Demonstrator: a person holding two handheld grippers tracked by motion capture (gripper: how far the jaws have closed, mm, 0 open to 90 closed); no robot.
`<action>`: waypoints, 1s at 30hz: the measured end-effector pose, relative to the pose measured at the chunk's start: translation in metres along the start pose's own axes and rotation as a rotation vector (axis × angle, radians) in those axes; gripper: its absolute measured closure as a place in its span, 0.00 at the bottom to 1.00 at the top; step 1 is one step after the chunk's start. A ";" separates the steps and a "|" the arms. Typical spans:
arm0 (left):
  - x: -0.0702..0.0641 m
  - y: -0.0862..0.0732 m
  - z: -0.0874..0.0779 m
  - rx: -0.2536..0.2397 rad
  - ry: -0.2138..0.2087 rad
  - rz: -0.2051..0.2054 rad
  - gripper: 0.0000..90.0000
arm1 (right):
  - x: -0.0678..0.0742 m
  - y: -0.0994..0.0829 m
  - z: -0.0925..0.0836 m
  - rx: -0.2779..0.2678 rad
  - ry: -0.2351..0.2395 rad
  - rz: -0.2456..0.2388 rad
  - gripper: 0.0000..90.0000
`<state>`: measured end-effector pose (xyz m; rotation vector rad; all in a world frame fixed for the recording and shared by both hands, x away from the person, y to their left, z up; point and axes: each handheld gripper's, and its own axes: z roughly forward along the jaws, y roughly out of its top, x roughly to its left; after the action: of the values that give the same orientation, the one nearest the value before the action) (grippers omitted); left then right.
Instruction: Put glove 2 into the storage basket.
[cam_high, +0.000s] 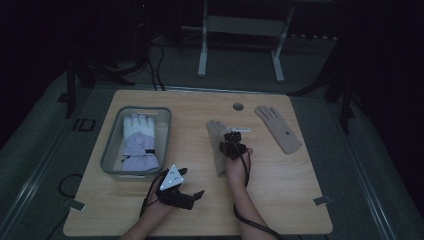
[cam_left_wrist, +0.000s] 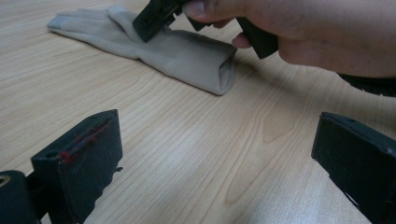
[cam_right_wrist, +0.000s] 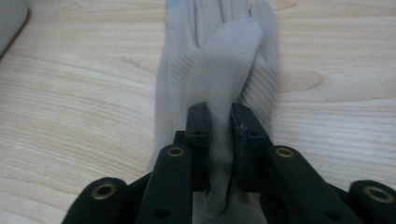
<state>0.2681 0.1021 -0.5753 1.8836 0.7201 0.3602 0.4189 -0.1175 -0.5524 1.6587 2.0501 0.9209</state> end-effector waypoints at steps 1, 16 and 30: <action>0.000 0.000 0.000 0.001 0.000 0.000 0.02 | 0.000 -0.001 0.001 -0.003 0.002 0.002 0.85; -0.001 -0.001 0.000 0.001 -0.005 -0.001 0.02 | 0.005 0.009 -0.019 0.011 0.118 -0.079 0.59; 0.000 -0.001 0.001 0.008 0.001 -0.006 0.02 | -0.076 0.038 -0.074 -0.044 0.120 -0.245 0.57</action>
<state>0.2681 0.1015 -0.5762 1.8884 0.7287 0.3548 0.4193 -0.2057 -0.4832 1.3214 2.2325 0.9922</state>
